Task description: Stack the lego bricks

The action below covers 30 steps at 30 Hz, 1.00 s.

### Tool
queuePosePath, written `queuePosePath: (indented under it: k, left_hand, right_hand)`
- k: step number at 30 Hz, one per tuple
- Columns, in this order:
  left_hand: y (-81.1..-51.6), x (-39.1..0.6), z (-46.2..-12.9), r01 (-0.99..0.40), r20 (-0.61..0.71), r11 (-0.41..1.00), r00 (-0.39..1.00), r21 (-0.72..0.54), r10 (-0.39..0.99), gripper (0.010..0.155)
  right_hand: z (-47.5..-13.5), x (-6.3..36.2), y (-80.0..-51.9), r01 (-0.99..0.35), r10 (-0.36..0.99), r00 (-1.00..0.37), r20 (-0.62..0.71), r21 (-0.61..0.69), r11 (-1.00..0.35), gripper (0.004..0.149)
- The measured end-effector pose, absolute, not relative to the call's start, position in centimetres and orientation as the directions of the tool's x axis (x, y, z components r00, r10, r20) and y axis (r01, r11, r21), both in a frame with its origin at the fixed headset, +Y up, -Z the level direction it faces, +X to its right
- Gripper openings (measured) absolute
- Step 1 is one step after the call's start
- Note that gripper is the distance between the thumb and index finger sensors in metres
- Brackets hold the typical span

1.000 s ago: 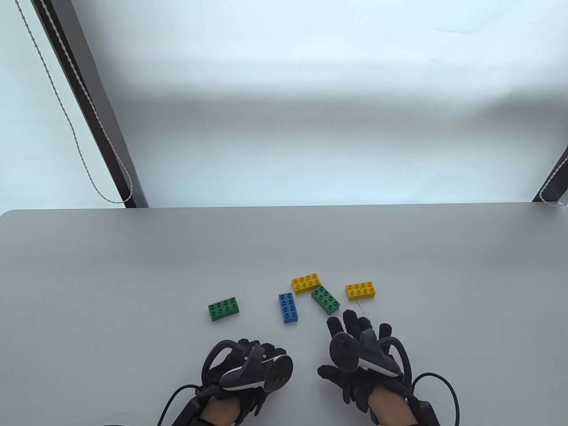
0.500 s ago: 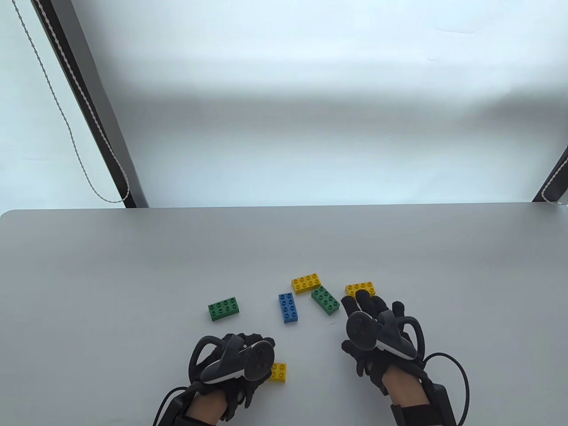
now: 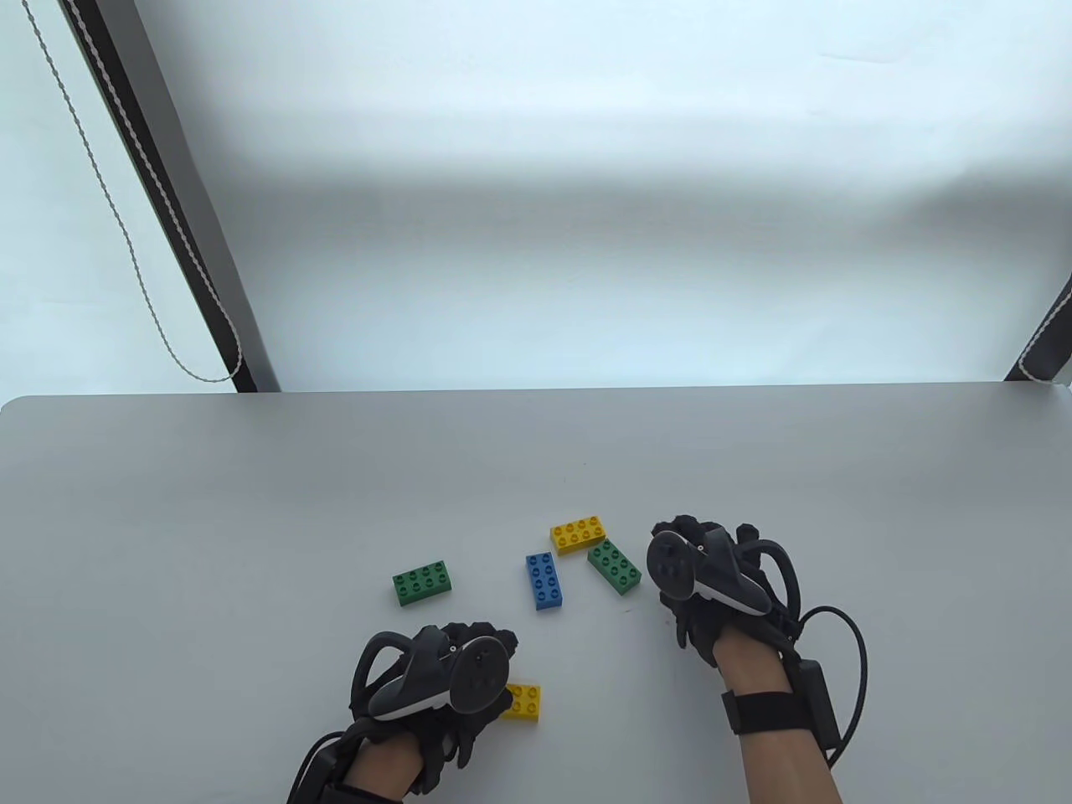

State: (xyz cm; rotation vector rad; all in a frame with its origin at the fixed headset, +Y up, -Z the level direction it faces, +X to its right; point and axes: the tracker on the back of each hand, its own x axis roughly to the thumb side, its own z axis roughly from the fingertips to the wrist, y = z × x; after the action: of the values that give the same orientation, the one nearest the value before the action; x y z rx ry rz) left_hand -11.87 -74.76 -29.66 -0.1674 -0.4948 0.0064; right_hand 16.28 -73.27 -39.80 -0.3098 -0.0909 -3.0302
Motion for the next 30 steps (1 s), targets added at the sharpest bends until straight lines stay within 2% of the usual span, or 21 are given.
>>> queuePosePath:
  k: [15,22,24,30]
  left_hand:
    - [-74.7,-11.5,-29.8,0.024,0.478,0.986,0.877,-0.167,0.059,0.068]
    - [-74.6,-11.5,-29.8,0.019,0.475,0.985,0.878,-0.170,0.065,0.068]
    - [-74.6,-11.4,-29.8,0.021,0.476,0.985,0.877,-0.173,0.065,0.067]
    - [-74.5,-11.4,-29.8,0.017,0.476,0.985,0.877,-0.174,0.069,0.067]
  right_hand:
    - [-43.7,17.4,-76.4,0.003,0.010,-0.995,0.096,0.131,-0.991,0.068]
    - [-44.2,17.2,-77.1,0.018,-0.003,-0.995,0.100,0.150,-0.989,0.066]
    - [-44.2,17.3,-77.3,0.000,0.014,-0.995,0.097,0.136,-0.991,0.064]
    - [-44.0,17.1,-77.5,0.053,-0.042,-0.992,0.115,0.096,-0.994,0.064]
